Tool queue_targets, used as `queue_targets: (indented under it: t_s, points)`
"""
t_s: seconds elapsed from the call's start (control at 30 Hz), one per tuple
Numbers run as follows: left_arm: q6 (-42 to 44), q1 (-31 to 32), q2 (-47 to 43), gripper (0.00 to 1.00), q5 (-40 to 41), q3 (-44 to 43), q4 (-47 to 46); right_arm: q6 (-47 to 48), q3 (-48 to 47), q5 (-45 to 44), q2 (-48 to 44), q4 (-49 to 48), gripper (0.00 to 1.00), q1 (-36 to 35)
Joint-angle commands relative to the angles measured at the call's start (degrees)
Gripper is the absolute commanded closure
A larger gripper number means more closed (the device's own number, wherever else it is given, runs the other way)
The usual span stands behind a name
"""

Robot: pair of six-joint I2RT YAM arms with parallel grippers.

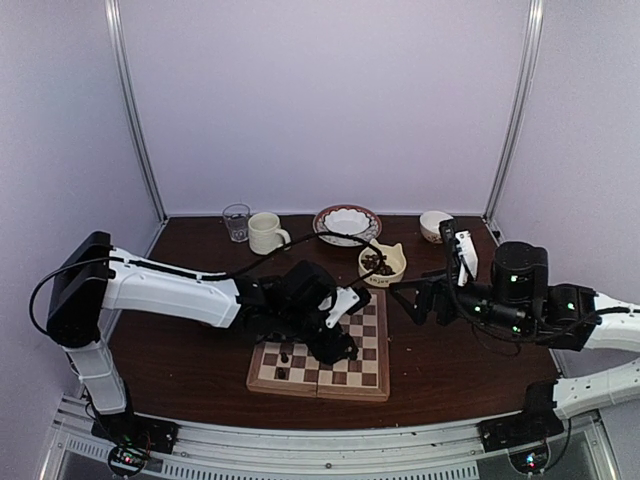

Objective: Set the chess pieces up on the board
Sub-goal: Pick up the bishop from the chessboard.

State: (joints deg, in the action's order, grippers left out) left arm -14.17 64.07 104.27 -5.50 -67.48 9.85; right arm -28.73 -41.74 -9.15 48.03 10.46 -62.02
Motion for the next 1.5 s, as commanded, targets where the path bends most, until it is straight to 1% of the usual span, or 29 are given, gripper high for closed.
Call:
queue_targets:
  t_s: [0.0,0.23,0.53,0.97,1.1,1.27,1.47]
  points:
    - [1.32,0.92,1.02,0.37,0.53,-2.76,-0.20,2.28,-0.82,-0.77,2.25,-1.71,0.01,-0.30]
    - [1.87,1.77,2.69,0.42,0.92,-4.79,1.22,3.36,-0.64,-3.89,4.43,-1.63,0.01,-0.34]
    - [1.95,2.28,4.00,0.48,2.77,-6.58,3.47,4.72,1.47,-6.19,2.74,-3.30,0.00,-0.30]
    - [2.52,3.19,5.81,0.56,3.35,-8.48,5.10,4.76,1.22,-6.41,2.64,-2.50,0.00,-0.32]
    - [2.68,3.51,5.94,0.57,3.66,-8.80,5.42,5.51,2.03,-7.29,1.54,-3.10,0.01,-0.28]
    - [2.82,3.58,6.12,0.62,4.18,-9.31,6.11,6.39,2.62,-7.63,0.83,-3.53,0.00,-0.25]
    - [2.98,3.65,6.43,0.62,4.62,-9.79,6.94,6.51,2.69,-8.27,0.75,-3.57,0.00,-0.21]
